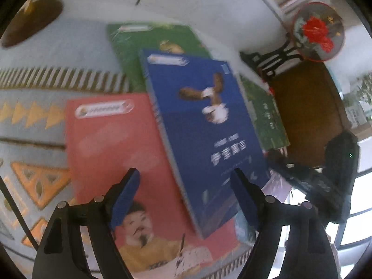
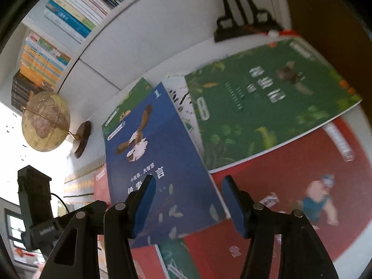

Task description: Organize books

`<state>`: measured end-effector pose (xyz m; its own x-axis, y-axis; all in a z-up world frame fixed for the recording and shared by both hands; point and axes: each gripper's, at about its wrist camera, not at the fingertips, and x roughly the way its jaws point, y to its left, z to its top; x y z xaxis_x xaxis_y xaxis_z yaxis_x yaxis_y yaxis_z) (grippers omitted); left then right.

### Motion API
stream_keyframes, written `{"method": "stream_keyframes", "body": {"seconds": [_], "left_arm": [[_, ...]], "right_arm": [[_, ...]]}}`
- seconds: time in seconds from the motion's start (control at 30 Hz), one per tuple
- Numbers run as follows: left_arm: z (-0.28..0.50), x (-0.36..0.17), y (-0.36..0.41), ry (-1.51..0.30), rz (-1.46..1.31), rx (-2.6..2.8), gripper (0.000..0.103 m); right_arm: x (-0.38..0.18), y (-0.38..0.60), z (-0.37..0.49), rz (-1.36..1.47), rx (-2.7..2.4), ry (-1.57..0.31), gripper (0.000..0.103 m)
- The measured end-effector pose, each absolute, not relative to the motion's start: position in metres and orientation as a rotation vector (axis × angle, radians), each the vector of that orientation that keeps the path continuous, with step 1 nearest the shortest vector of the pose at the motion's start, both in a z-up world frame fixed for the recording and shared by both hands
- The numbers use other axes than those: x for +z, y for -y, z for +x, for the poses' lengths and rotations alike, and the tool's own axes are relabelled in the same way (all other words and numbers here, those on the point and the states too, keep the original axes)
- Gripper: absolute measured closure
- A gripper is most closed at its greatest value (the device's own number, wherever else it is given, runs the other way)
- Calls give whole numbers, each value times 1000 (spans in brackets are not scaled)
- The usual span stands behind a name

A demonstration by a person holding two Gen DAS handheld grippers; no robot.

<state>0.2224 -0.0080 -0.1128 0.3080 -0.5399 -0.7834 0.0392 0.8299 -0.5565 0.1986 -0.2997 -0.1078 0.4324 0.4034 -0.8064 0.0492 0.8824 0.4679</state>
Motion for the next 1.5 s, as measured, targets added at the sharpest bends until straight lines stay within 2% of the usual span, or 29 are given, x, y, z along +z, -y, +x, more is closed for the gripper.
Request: {"method": "stream_keyframes", "body": {"seconds": [0.3, 0.53, 0.67, 0.73, 0.8, 0.83, 1.23, 1.33, 1.4, 1.5], "left_arm": [[201, -110, 35, -1261, -374, -455, 18], [154, -115, 6, -1270, -420, -531, 18], [176, -117, 2, -1269, -453, -513, 18], [184, -118, 10, -1270, -441, -535, 17], [185, -117, 16, -1270, -396, -525, 17], [185, -117, 17, -1268, -394, -524, 17], [175, -113, 4, -1270, -395, -516, 17], [173, -120, -2, -1282, -408, -504, 17], [173, -123, -4, -1283, -408, -501, 17], [173, -123, -6, -1280, -413, -505, 17]], "right_arm": [[-110, 281, 176, 498, 276, -1129, 36], [-117, 267, 107, 471, 385, -1257, 38], [-118, 268, 118, 506, 383, -1212, 38], [-121, 263, 128, 533, 397, -1183, 35], [-119, 257, 133, 535, 407, -1165, 19], [-119, 255, 134, 541, 409, -1159, 16], [-92, 250, 125, 732, 568, -1042, 16], [-103, 243, 127, 698, 539, -1091, 29], [-114, 243, 128, 716, 544, -1125, 51], [-127, 242, 127, 730, 548, -1159, 66]]}}
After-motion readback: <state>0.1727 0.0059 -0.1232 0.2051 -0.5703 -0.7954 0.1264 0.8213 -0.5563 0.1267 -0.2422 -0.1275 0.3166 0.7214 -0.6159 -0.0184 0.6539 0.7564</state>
